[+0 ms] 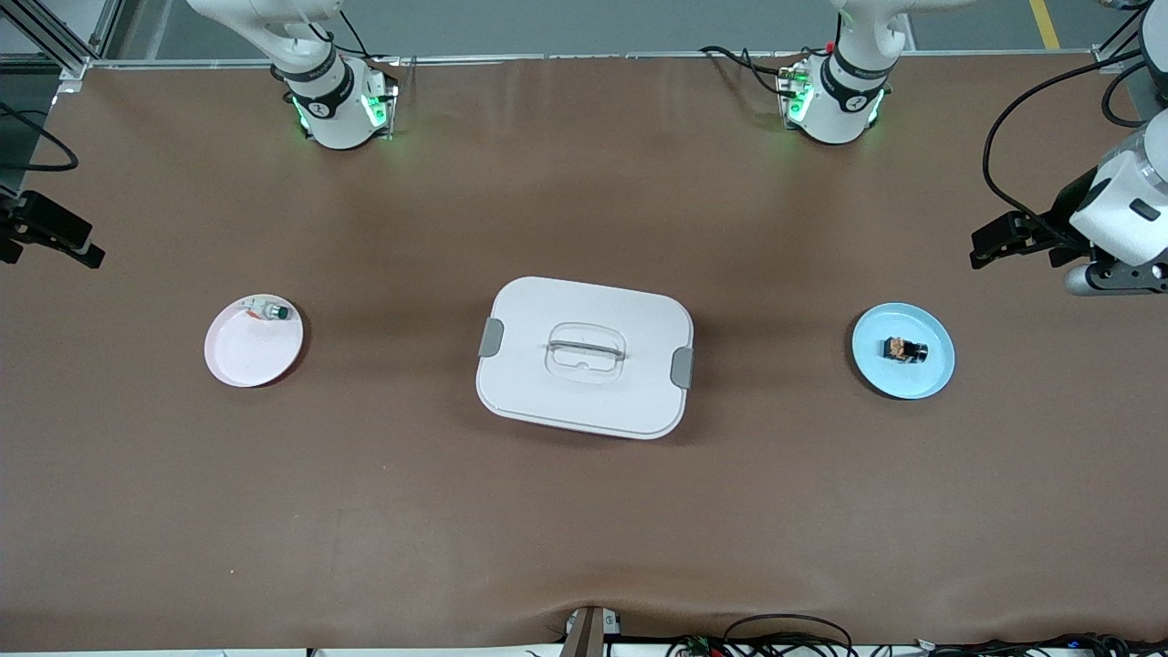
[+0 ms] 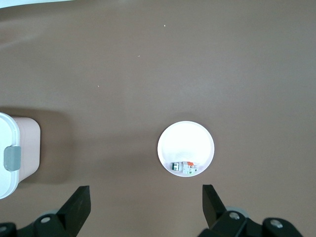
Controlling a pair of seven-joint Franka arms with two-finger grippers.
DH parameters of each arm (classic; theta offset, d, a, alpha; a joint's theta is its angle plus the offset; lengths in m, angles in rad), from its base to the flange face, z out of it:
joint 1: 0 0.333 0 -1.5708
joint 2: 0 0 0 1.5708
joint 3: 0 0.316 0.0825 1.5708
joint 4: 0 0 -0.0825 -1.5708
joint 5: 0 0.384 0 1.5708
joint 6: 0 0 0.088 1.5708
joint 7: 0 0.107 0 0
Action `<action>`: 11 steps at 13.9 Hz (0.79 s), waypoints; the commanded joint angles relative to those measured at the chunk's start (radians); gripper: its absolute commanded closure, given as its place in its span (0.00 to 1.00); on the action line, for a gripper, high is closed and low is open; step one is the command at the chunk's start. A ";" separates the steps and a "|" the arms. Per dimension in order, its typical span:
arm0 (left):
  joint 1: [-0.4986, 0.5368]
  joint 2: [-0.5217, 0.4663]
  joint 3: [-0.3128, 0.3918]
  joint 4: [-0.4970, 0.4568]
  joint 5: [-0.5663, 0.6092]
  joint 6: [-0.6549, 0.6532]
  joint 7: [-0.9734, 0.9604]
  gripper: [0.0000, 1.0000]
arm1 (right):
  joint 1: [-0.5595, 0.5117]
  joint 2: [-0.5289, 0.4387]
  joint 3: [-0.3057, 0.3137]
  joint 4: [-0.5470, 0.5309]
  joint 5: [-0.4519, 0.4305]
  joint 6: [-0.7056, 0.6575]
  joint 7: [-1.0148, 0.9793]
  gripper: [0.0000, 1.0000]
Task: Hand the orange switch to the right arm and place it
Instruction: 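Move the left gripper over the black-orange switch on the blue plate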
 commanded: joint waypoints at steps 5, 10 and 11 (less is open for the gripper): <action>0.002 0.017 -0.003 0.012 -0.018 -0.014 0.002 0.00 | -0.014 -0.018 0.006 -0.018 0.018 -0.003 -0.004 0.00; 0.005 0.019 -0.003 -0.029 -0.009 -0.006 0.022 0.00 | -0.014 -0.018 0.008 -0.018 0.018 -0.001 -0.004 0.00; 0.007 0.012 -0.003 -0.049 -0.006 0.003 0.028 0.00 | -0.014 -0.018 0.008 -0.018 0.018 -0.001 -0.004 0.00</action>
